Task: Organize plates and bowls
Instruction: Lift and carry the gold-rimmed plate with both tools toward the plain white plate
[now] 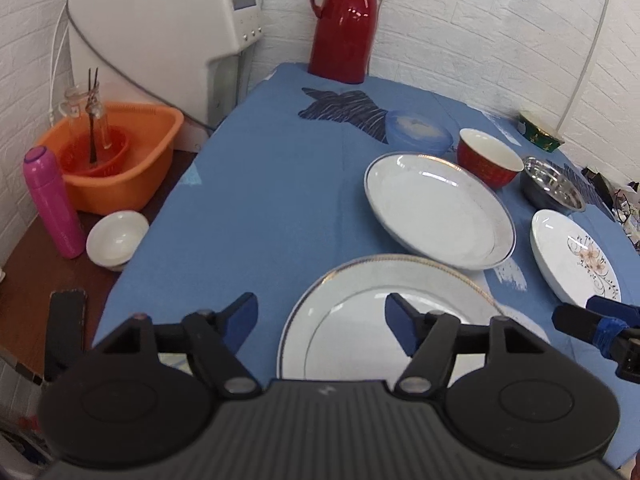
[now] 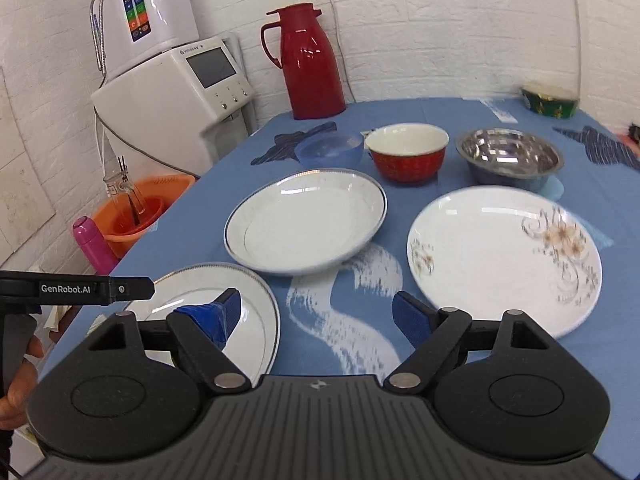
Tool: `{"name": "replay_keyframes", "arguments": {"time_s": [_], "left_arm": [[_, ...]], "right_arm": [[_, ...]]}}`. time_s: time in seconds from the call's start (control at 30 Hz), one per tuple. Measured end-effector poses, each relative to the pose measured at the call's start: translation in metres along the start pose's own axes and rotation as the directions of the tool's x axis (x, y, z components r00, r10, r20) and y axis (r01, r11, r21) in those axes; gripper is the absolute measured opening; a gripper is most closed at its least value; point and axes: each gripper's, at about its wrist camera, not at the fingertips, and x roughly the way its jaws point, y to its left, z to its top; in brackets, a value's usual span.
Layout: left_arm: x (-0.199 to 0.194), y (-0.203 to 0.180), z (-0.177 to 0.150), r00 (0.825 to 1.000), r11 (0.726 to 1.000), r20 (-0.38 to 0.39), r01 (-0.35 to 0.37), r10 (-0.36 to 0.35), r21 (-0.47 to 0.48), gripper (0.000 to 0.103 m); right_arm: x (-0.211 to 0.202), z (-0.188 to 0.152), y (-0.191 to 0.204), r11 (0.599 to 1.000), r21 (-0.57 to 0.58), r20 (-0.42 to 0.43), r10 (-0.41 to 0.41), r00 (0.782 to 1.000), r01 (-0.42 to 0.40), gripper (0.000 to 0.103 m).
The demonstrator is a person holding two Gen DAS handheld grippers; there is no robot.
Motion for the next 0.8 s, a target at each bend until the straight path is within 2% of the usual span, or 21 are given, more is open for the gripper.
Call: {"name": "replay_keyframes", "arguments": {"time_s": [0.17, 0.27, 0.37, 0.47, 0.6, 0.67, 0.8], "left_arm": [[0.027, -0.005, 0.051, 1.000, 0.998, 0.014, 0.022, -0.023, 0.055, 0.069], [0.060, -0.009, 0.075, 0.998, 0.997, -0.038, 0.056, -0.054, 0.060, 0.069], [0.097, -0.010, 0.090, 0.988, 0.995, -0.115, 0.101, -0.099, 0.016, 0.069], [0.126, -0.011, 0.098, 0.978, 0.992, -0.166, 0.121, -0.124, -0.026, 0.069], [0.149, -0.017, 0.096, 0.970, 0.993, -0.208, 0.120, -0.122, -0.019, 0.069], [0.150, -0.021, 0.093, 0.974, 0.993, -0.195, 0.121, -0.117, 0.010, 0.069], [0.149, -0.027, 0.090, 0.972, 0.989, -0.193, 0.146, -0.137, 0.035, 0.069]], "right_arm": [[0.048, 0.045, 0.000, 0.992, -0.115, 0.032, -0.041, 0.999, 0.045, 0.070], [0.088, 0.063, -0.007, 0.987, -0.144, 0.001, -0.078, 0.997, 0.077, 0.070], [0.123, 0.070, -0.015, 0.987, -0.135, -0.063, -0.097, 0.993, 0.087, 0.070], [0.145, 0.068, -0.018, 0.986, -0.146, -0.123, -0.105, 0.987, 0.087, 0.070], [0.161, 0.060, -0.019, 0.985, -0.146, -0.172, -0.115, 0.978, 0.090, 0.070], [0.162, 0.055, -0.023, 0.993, -0.101, -0.172, -0.082, 0.982, 0.065, 0.071], [0.156, 0.050, -0.017, 0.993, -0.099, -0.161, -0.077, 0.984, 0.061, 0.072]]}}
